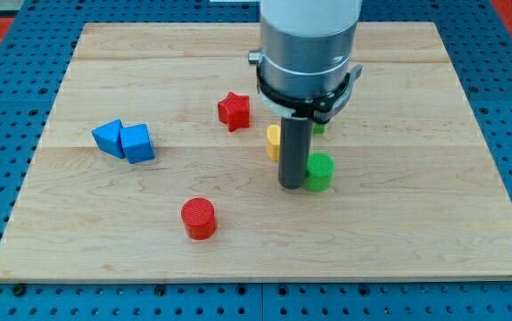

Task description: Move the yellow hexagon right to the yellow heart

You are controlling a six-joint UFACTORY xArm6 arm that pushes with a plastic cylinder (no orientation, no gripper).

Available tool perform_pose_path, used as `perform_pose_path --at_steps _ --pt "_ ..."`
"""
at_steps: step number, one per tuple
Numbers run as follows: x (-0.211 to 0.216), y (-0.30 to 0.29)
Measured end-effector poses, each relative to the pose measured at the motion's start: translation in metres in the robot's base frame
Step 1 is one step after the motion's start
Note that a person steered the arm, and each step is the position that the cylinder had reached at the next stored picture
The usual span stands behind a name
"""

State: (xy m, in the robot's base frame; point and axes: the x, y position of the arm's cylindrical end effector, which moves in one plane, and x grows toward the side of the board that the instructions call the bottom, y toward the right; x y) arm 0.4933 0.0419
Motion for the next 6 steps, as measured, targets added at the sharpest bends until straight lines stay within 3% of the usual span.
perform_pose_path --at_steps 2,4,6 --pt "-0.021 -0.003" --pt "-0.071 -0.021" --pt "-0.061 -0.049"
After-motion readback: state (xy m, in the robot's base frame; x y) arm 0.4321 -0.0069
